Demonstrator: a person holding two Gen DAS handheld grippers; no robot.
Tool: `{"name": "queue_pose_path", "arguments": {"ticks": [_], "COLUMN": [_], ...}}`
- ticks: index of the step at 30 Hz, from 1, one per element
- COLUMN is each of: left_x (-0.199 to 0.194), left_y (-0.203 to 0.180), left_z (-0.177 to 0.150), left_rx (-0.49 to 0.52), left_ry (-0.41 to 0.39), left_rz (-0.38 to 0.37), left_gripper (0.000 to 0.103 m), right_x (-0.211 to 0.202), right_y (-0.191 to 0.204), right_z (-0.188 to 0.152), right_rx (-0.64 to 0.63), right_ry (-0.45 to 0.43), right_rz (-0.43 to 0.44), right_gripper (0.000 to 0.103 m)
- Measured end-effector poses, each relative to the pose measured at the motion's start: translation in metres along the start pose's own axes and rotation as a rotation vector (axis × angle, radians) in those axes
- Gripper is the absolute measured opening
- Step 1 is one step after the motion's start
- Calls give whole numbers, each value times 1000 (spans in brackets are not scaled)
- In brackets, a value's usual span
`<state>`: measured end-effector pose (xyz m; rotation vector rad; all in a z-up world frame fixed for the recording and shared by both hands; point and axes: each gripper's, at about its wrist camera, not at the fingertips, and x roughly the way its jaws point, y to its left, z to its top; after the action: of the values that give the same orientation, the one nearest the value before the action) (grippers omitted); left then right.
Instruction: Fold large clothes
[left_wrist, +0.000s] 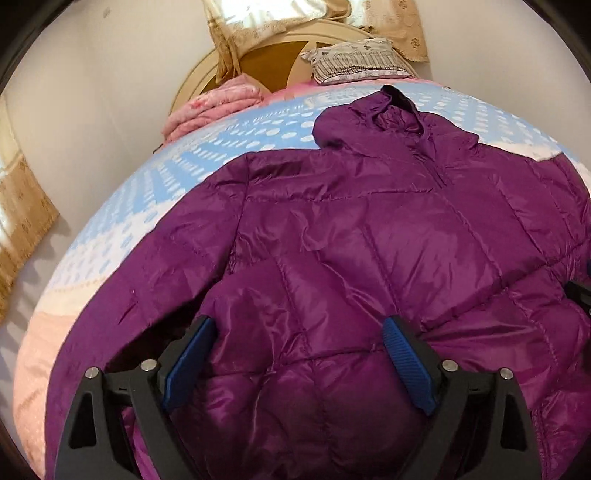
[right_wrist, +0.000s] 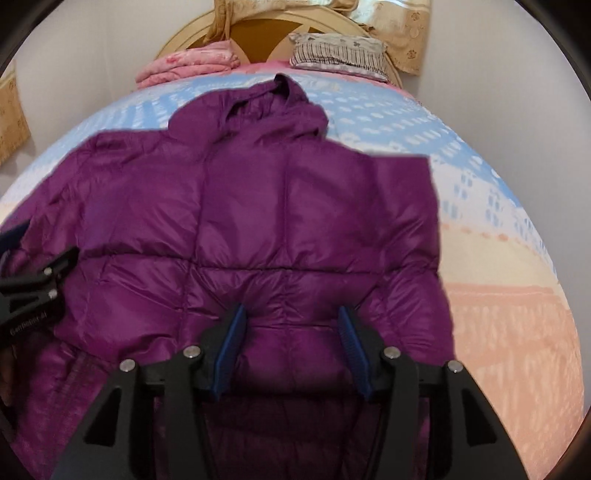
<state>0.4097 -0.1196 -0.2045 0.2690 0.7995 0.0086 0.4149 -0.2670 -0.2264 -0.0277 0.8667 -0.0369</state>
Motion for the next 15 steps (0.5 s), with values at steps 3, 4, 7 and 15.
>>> {"name": "queue_pose_path", "arguments": {"ticks": [3, 4, 7, 15], "left_x": [1, 1, 2, 2], "left_y": [0, -2, -8, -9], "left_z": [-2, -2, -4, -4], "left_rx": [-5, -1, 14, 15], "left_ry": [2, -1, -12, -9], "left_rz": [5, 16, 39, 49], "left_gripper": [96, 96, 97, 98], "right_x": [0, 0, 1, 0], "right_y": [-2, 1, 3, 6], "right_z": [-2, 0, -1, -3], "right_rx": [9, 8, 2, -8], "right_ry": [-4, -6, -14, -18], "right_rz": [1, -3, -18, -33], "right_gripper": [57, 57, 58, 58]}}
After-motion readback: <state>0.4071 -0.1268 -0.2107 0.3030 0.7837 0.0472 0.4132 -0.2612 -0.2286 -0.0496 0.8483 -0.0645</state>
